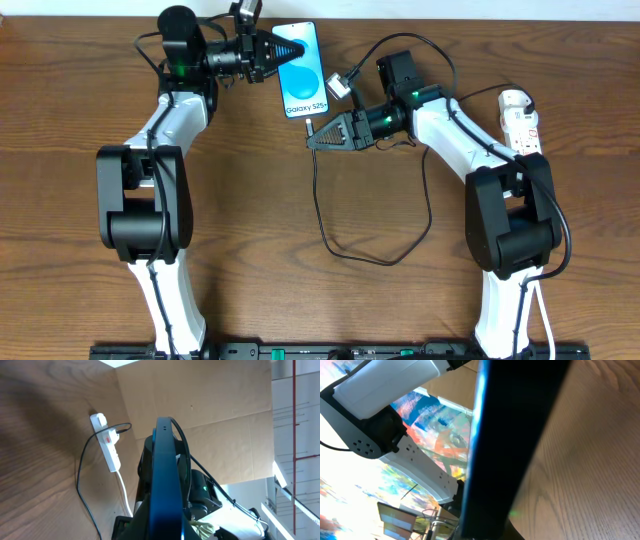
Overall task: Plug charger to phone and switch on socket
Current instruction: 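Carry the connector with the right gripper to the phone's bottom port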
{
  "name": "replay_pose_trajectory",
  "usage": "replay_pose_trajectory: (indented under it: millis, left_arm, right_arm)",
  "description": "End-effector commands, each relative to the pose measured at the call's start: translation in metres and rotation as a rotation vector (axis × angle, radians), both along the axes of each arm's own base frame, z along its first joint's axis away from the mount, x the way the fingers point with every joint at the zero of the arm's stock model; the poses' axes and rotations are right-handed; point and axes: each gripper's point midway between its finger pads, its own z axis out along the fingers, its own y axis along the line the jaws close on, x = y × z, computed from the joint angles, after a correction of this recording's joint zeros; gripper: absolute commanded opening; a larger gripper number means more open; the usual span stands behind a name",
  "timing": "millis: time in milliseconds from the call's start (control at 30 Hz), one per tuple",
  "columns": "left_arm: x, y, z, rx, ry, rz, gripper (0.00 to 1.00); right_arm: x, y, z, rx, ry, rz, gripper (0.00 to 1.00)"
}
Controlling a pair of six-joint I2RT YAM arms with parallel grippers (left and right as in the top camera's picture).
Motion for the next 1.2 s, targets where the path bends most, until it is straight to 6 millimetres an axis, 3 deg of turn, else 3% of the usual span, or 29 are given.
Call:
replay_pose_trajectory:
  millis: [0,1167]
  left_arm:
    - [-0.006,0.0,0.02,0.002,-0.081,-0.006,0.07]
    - [-0.006,-0.001,0.02,0.003,-0.084,-0.008,0.08]
  right_arm:
    - [-0.006,0.003,0.003,0.019,0.023,0.024,0.01]
    - [0.004,0.006,0.009,0.031,-0.008,0.022,0.01]
